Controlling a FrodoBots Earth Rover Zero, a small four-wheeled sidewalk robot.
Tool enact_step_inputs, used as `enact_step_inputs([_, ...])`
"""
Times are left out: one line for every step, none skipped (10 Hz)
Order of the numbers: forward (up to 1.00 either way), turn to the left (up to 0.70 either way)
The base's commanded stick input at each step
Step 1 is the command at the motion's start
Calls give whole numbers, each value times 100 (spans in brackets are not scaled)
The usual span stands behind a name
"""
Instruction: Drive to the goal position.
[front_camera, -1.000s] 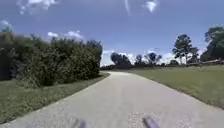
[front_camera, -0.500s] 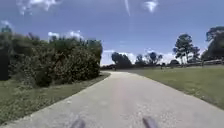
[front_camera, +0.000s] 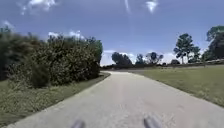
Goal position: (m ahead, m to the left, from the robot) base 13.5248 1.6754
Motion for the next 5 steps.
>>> enact_step_inputs([50,0])
enact_step_inputs([50,0])
enact_step_inputs([50,0])
enact_step_inputs([50,0])
enact_step_inputs([50,0])
